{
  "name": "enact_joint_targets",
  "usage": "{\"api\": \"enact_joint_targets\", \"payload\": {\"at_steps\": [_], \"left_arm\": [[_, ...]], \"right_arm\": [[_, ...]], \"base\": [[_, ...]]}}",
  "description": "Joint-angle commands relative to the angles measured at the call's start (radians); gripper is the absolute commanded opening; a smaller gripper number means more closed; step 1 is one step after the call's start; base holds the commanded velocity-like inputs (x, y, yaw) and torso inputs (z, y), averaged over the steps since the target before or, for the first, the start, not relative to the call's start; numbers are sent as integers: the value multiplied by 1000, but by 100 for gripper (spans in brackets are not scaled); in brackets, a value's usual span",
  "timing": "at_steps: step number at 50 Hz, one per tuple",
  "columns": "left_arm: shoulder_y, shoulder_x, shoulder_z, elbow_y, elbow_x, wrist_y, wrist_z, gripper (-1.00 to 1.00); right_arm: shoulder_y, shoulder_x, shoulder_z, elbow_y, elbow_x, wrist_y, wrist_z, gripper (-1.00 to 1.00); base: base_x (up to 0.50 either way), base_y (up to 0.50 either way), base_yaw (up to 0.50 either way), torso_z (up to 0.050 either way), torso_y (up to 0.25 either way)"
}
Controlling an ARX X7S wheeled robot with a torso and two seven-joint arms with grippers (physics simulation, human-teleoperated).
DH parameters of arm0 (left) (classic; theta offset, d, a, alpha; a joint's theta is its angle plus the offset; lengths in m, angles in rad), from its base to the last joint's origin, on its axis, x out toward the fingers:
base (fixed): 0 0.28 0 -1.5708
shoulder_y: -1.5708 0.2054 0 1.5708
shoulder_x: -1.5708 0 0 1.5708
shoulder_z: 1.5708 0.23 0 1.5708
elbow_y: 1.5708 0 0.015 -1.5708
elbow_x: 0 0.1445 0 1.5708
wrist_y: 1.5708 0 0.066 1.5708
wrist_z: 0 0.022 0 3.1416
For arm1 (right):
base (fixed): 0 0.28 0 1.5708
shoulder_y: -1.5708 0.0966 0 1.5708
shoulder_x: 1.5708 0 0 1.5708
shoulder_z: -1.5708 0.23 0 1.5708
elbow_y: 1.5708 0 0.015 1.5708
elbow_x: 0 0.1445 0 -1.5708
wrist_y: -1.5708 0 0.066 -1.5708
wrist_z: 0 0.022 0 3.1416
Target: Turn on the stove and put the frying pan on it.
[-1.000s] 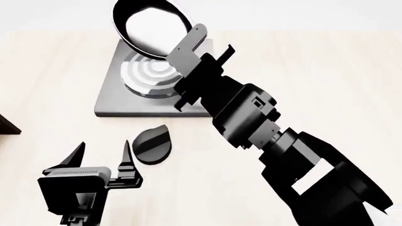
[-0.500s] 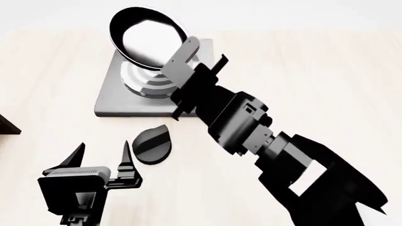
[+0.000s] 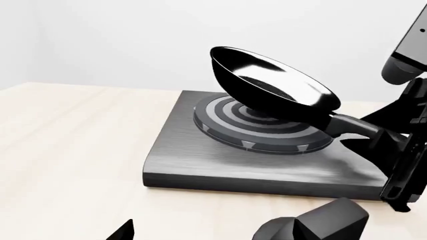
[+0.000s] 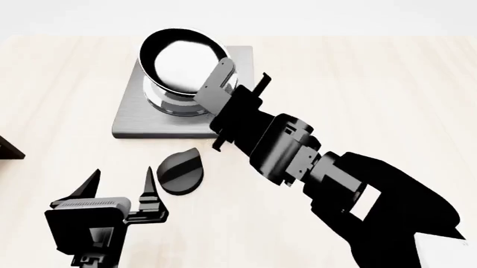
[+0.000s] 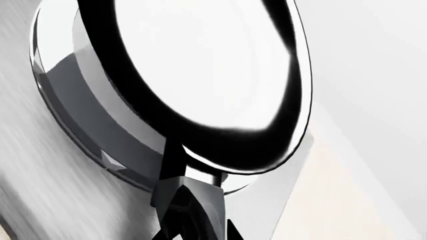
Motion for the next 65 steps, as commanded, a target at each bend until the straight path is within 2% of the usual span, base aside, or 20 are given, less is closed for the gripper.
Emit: {"api": "enact_joint_targets", "payload": {"at_steps": [1,10,21,22,33,48,65], "left_arm": [[0,-1,2,-4,1,2,-3,100],[2,-2,3,-6,1,6,-5,100],[2,-4,3,-7,-2,6,-8,100],[2,-4,3,-7,-2,6,-9,100],[0,-7,5,-7,-3,5,-10,100],[-5,-13,5,1,-9,-1,-16,100],[-3,-16,7,7,-7,1,-22,100]], "right_arm": [[27,-8,-67,9,-25,-32,43,-100],[30,-8,-154,29,54,-66,76,-100],[22,-8,-178,32,66,-64,65,-100],[22,-8,-177,32,65,-64,66,100],[39,-8,-170,30,102,-52,33,100],[82,2,-77,24,298,-22,-93,100],[128,62,-34,-92,361,33,-72,100]], "base": [[0,0,0,0,0],[0,0,0,2,1],[1,0,1,0,0],[10,0,0,0,0],[0,0,0,0,0],[0,0,0,0,0],[0,0,0,0,0]]}}
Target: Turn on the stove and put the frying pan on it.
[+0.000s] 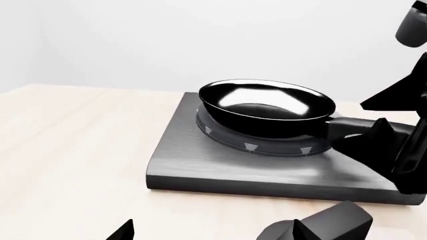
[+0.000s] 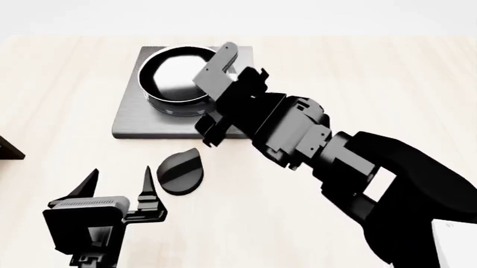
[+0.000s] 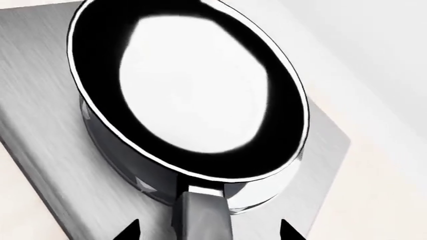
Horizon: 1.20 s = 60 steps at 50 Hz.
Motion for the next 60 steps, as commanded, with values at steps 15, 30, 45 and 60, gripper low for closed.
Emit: {"api": "enact_joint_targets", "payload": {"at_steps": [15,30,45,60], "left_arm": [[0,-6,-1,14,0,-1,-14,100],[0,-19,-22,69,2,4,-39,100],[32,-40,-84,229,5,71,-72,100],[80,-49,-154,344,-41,187,-56,100]], "right_arm": [[63,161,94,-308,160,92,55,100],[15,419,190,-714,171,3,259,100],[-222,815,307,-1298,77,-239,638,100],[-512,1118,328,-1554,-206,-481,1010,100]], "base": [[0,0,0,0,0],[0,0,0,0,0],[0,0,0,0,0],[0,0,0,0,0]]}}
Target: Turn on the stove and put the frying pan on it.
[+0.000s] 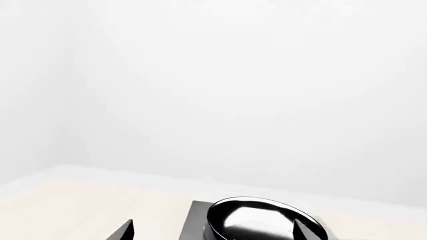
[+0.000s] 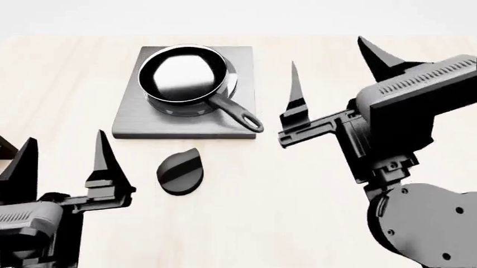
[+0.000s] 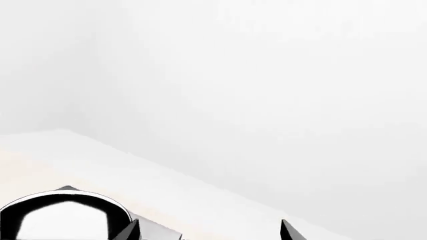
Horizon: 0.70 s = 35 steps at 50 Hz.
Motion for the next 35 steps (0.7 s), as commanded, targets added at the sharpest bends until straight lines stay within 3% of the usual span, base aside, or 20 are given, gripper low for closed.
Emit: {"api": "enact_joint_targets", "payload": {"at_steps": [1,13,17,19,23,30,35], "left_arm": [[37,-5,-44,80,-27,82,11,100],[66,16,-58,108,-12,173,29,100],[76,31,-53,102,-1,212,44,100],[82,39,-50,98,11,234,50,100],[94,53,-48,86,35,274,62,100],[114,66,-46,65,33,320,78,100],[132,74,-47,50,25,366,97,100]], "right_arm": [[-222,239,22,-214,-190,-209,269,100],[-499,425,-37,-189,-540,-557,582,100],[-587,461,-37,-191,-672,-604,714,100],[-824,431,203,-186,-731,-576,717,100],[-1078,372,425,-125,-817,-642,715,100],[-1307,251,652,-57,-952,-769,712,100],[-1355,181,711,-30,-998,-798,704,100]], "base": [[0,0,0,0,0],[0,0,0,0,0],[0,0,0,0,0],[0,0,0,0,0],[0,0,0,0,0],[0,0,0,0,0],[0,0,0,0,0]]}}
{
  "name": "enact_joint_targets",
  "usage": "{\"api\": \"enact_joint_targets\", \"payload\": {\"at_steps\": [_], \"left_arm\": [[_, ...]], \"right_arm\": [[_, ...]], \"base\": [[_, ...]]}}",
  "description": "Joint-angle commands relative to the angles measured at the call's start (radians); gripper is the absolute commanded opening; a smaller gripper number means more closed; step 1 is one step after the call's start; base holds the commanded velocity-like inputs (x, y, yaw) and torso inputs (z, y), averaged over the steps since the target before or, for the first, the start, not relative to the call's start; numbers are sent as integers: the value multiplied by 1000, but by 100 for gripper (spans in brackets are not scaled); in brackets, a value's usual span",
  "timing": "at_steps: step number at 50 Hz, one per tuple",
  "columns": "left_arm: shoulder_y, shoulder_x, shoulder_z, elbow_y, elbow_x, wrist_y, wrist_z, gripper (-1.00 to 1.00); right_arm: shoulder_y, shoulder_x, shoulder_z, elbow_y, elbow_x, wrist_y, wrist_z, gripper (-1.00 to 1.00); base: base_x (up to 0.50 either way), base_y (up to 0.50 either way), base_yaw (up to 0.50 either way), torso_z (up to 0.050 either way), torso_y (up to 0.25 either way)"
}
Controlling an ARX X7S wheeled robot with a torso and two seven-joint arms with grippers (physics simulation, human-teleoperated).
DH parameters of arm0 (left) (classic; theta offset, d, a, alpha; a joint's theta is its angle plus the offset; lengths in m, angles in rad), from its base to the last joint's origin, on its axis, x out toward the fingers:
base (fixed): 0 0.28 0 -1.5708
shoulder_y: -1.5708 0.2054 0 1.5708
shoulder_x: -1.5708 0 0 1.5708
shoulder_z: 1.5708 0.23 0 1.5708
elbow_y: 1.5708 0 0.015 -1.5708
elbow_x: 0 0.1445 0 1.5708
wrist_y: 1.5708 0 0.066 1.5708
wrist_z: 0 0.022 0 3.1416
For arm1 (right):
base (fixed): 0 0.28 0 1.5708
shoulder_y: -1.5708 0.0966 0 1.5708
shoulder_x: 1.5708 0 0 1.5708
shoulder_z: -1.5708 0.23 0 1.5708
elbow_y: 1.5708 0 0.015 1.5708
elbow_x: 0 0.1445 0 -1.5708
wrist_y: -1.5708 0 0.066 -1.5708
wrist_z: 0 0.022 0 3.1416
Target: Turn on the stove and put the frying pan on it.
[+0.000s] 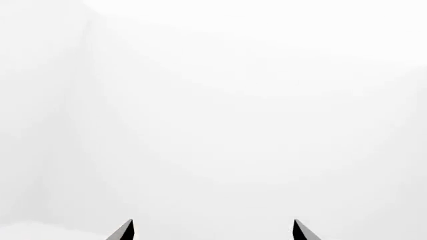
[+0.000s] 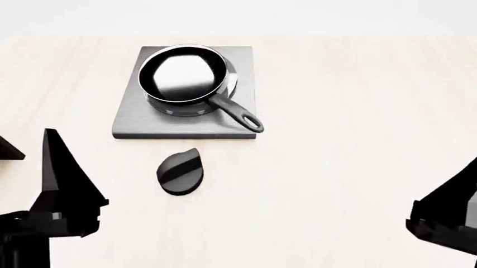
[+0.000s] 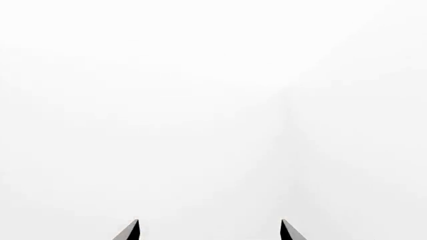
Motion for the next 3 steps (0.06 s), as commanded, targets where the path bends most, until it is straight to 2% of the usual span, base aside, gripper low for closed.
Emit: {"api": "enact_joint_targets", "payload": {"at_steps": [1,3], "left_arm": [[34,22,1,-26,-1,91,32,100],[36,23,0,-29,-6,97,33,100]], "right_arm": [[-296,-125,260,69,-188,-130,38,100],[-311,-147,280,82,-200,-151,38,100]], "base": [[0,0,0,0,0],[0,0,0,0,0]]}}
